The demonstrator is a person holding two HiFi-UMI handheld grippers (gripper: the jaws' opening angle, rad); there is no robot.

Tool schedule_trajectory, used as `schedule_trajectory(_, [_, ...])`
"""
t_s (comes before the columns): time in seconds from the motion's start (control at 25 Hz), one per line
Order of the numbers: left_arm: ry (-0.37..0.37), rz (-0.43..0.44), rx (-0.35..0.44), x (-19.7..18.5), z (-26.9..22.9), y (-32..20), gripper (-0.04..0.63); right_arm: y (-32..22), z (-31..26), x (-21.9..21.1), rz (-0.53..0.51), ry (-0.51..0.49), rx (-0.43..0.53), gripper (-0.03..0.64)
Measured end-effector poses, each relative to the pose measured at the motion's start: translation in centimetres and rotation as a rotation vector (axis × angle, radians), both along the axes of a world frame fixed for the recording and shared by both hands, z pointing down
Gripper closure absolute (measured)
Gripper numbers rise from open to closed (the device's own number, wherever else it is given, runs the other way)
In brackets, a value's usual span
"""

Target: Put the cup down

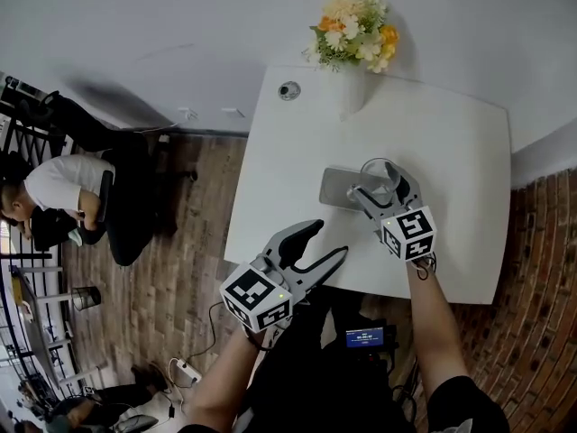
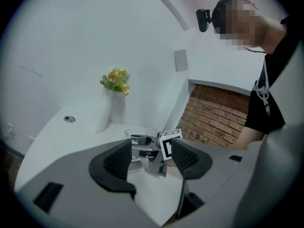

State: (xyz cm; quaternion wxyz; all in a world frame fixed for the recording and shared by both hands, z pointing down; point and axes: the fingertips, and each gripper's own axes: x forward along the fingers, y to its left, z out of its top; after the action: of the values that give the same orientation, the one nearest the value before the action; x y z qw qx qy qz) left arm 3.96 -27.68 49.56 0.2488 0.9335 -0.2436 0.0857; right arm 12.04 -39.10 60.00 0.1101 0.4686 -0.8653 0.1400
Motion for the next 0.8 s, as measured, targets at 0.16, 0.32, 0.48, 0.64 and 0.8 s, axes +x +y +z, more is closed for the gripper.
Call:
schedule_trajectory(0.16, [0.001, -0.013, -0.003, -0.2, 0.1, -0.3, 0.330, -0.8, 0.6, -0.3, -0.009, 0.030, 0.023, 0.239])
schedule_trajectory(0.32, [-0.009, -0.024, -0.011, -0.5, 0.3, -0.7, 0.330, -1.4, 1.1, -0.3, -0.004, 0.031, 0.034, 0.239])
schedule_trajectory(0.48, [-0.014, -0.032, -0.012, -0.5, 0.5, -0.9, 0.330, -1.3, 1.8, -0.1, -0.008, 0.040, 0.031, 0.239])
schedule_trajectory(0.64, [-0.013, -0.030, -0.006, -0.5, 0.4, -0.9, 0.330, -0.9, 2.0, -0.3, -0.019, 0.038, 0.051, 0.239])
schedule_trajectory(0.8, [-0.014, -0.025, -0.007, -0.1, 0.5, -1.0, 0.330, -0.7, 2.1, -0.5, -0.035, 0.045, 0.072, 0.239])
